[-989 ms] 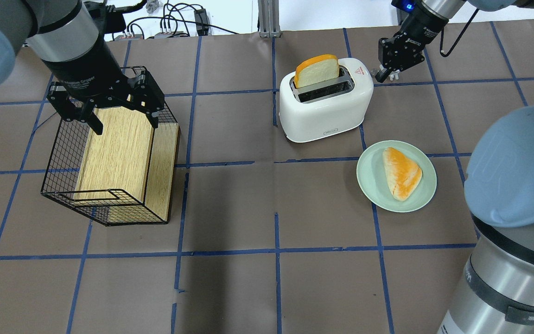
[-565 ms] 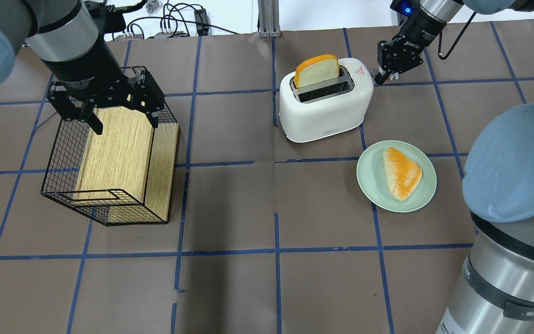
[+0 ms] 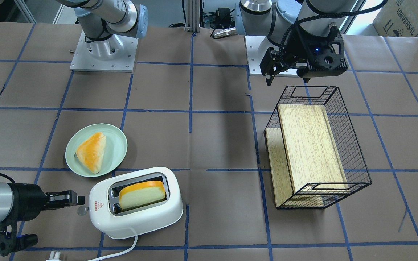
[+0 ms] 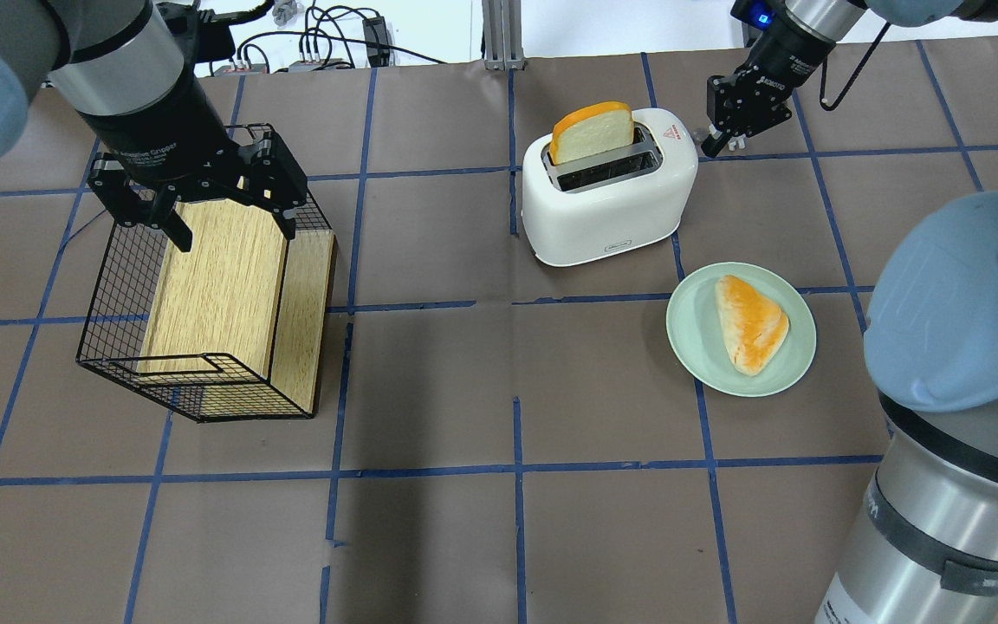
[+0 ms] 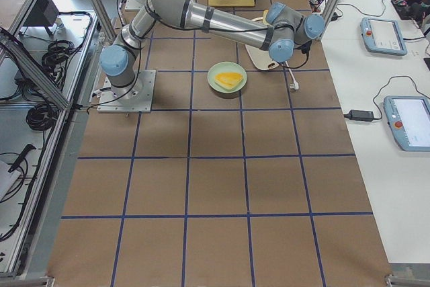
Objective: Press toaster with right arm
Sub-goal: 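Press the toaster lever down with the right gripper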
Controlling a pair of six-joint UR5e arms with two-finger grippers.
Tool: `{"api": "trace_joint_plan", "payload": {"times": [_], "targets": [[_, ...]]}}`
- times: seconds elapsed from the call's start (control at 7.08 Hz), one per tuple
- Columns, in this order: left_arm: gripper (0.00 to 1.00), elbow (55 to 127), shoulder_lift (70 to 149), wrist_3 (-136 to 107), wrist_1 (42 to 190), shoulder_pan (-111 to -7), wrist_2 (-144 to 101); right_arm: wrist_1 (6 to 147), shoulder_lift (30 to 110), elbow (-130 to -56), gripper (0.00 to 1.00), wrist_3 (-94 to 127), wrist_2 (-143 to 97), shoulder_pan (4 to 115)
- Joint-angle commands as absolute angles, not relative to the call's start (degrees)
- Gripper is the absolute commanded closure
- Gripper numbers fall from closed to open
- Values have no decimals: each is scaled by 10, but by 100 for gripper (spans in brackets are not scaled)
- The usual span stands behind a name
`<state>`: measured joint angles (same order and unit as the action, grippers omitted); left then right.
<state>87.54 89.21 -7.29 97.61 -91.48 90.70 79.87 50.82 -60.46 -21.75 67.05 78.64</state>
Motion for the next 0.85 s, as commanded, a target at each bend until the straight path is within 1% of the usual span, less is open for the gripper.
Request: {"api": "trace_joint_plan", "payload": {"times": [0.0,0.14,0.71], "targets": [[0,875,892,-73,976,-915,907,761,507,-555,98,-216,671,787],[0,875,892,-73,976,-915,907,744,503,-539,98,-216,671,788],[0,875,892,-73,976,-915,907,755,471,-534,98,-217,670,791]]}}
